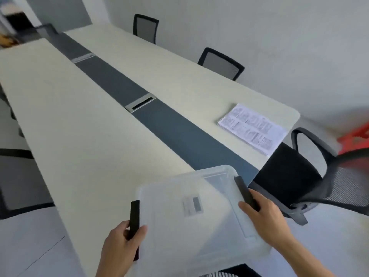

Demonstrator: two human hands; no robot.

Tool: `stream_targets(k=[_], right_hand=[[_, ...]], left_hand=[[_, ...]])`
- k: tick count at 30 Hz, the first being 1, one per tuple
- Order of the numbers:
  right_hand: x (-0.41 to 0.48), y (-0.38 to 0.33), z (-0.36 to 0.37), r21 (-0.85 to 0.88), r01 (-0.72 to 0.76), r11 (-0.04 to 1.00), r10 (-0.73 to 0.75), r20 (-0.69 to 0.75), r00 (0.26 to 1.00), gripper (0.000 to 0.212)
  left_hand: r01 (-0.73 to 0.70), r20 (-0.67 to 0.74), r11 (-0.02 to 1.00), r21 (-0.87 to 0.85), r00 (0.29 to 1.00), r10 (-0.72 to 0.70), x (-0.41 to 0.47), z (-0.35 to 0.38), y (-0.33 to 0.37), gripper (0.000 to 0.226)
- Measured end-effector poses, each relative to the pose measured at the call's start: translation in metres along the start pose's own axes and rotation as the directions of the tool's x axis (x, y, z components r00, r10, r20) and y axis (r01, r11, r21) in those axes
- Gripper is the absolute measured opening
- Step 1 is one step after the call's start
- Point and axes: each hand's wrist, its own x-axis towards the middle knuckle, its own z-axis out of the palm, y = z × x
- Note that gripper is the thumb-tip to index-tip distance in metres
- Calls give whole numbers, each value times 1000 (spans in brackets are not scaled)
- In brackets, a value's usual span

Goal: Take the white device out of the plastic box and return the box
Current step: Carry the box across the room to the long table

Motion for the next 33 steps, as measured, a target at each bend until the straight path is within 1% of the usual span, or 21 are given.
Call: stream_targets(k=[4,8,13,15,18,20,22,24,26,29,31,33], right_hand=[[54,-21,17,-64,80,995,-70,135,988,12],[107,-32,36,-108,134,985,-103,259,961,24],[147,-40,56,-102,218,971,-161,399,903,28],[157,-38,63,-106,242,964,-172,446,879,28],[165,-35,69,-95,286,953,-208,478,853,26],[170,-35,70,-74,291,954,-216,504,837,18],[174,-34,69,-50,291,955,-220,537,815,9],[178,-35,67,-8,279,960,-225,569,791,6],[181,-37,62,42,231,972,-209,598,773,3],[184,-36,52,141,75,987,-150,664,732,10],[186,-35,49,161,14,987,-123,689,714,15],[184,-35,48,166,-7,986,-111,690,716,20]], left_hand=[[154,-69,987,-41,985,-157,3,9,-9,21],[285,-142,953,-105,944,-298,6,22,-8,24],[405,-167,900,-163,888,-429,16,32,-11,26],[446,-167,872,-204,862,-479,18,36,-14,23],[477,-163,831,-288,830,-533,19,41,-19,17],[472,-153,818,-329,828,-539,19,41,-20,8],[465,-143,814,-349,832,-536,19,41,-22,9],[458,-121,819,-347,844,-523,20,38,-23,19],[442,-99,833,-333,862,-497,20,35,-27,23],[417,-68,841,-346,882,-465,19,28,-31,20],[409,-29,815,-410,888,-459,18,23,-39,21],[420,43,743,-521,882,-469,16,19,-49,26]])
